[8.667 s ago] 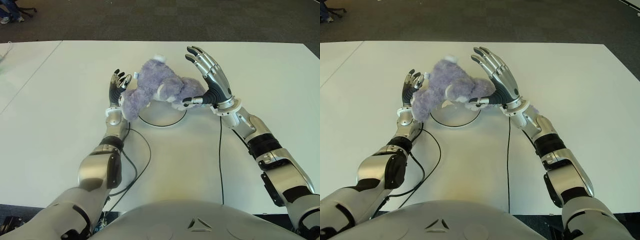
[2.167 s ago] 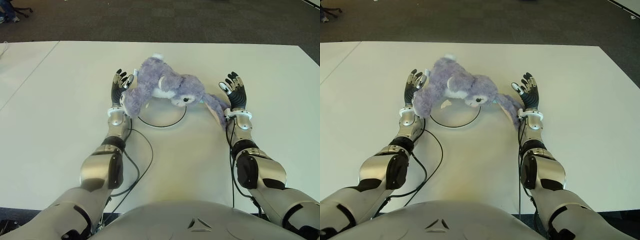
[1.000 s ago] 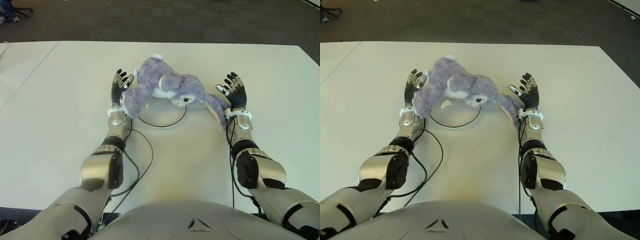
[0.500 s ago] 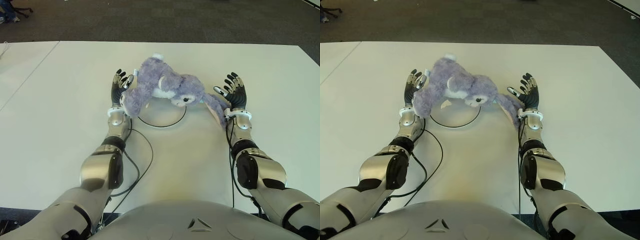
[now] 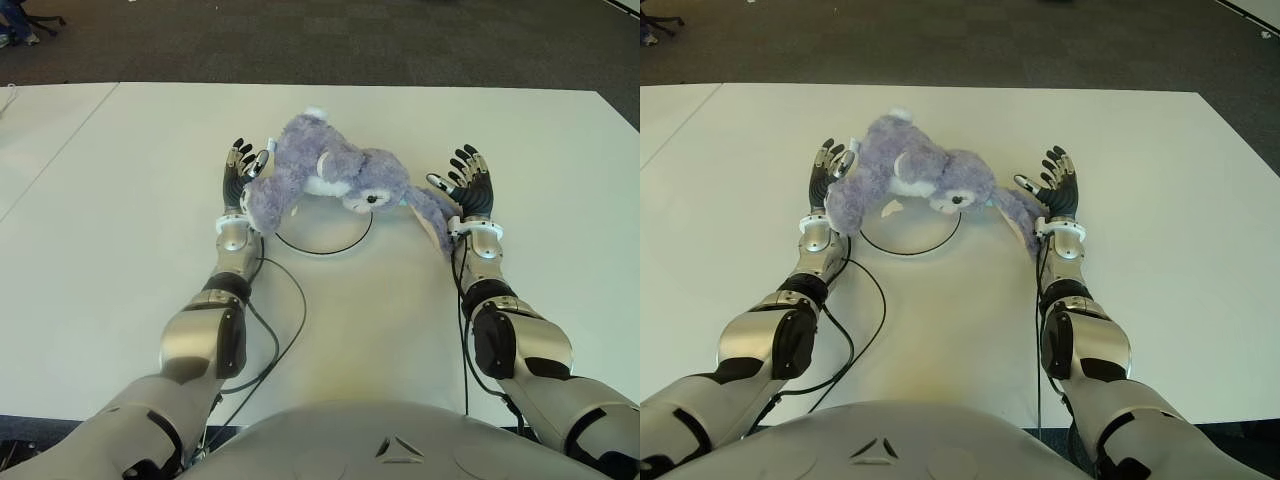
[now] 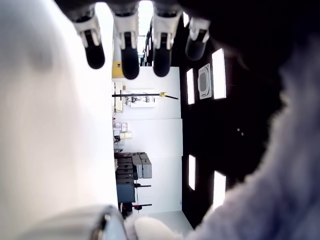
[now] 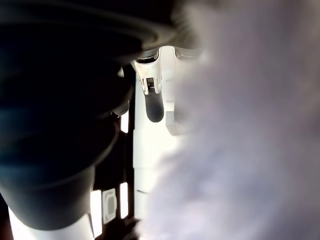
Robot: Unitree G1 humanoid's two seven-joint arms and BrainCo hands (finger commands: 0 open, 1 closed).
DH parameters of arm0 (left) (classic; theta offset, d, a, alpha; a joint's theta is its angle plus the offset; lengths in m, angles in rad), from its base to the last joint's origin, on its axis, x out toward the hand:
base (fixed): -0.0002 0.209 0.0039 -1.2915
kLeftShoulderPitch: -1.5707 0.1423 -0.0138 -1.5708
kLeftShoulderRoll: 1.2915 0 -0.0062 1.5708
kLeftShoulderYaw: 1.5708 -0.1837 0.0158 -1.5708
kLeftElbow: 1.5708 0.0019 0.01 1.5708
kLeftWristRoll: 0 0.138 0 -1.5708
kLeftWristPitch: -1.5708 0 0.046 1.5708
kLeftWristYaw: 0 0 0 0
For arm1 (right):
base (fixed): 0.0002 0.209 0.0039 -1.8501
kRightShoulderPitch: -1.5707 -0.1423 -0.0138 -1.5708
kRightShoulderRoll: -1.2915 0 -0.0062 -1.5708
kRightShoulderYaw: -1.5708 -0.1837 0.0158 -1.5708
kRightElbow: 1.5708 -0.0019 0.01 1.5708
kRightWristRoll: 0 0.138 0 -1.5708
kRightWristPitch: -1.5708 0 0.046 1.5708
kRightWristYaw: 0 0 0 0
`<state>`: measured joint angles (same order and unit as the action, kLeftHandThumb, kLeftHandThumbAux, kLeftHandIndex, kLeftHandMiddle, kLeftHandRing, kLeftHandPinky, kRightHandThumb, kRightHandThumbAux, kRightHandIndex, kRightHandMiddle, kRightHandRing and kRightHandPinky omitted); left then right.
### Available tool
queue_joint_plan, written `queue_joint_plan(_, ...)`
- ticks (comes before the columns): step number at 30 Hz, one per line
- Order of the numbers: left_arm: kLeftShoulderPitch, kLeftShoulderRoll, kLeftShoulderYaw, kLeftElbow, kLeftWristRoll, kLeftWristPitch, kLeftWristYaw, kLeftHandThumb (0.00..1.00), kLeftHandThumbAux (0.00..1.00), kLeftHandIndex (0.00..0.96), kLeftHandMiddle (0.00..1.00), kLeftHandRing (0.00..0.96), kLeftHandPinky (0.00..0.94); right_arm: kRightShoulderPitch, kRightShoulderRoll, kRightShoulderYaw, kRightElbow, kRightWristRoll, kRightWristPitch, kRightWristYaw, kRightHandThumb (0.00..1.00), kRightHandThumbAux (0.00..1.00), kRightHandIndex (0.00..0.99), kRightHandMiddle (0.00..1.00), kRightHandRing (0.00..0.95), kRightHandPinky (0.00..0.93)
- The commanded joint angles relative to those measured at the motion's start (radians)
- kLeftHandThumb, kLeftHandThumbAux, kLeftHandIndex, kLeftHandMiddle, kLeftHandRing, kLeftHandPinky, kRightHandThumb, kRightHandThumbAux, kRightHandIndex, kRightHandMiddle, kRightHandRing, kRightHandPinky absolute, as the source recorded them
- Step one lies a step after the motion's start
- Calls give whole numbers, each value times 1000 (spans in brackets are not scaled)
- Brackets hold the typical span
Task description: Put the doll into the plate.
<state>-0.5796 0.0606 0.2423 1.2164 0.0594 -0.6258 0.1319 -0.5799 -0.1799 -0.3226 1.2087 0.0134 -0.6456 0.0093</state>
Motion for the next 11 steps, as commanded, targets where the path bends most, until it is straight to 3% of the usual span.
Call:
queue_joint_plan(1, 204, -53, -30, 134, 30, 124, 22, 0, 455, 61, 152, 153, 144, 230, 78, 14, 129, -7, 96, -14, 0, 886, 104, 136, 129, 144)
queue_joint_plan(11, 204, -50, -40, 134, 22, 130, 21, 0, 464, 64, 156, 154, 120, 229, 82, 12, 128, 3, 93, -14, 18, 913, 120, 153, 144, 158)
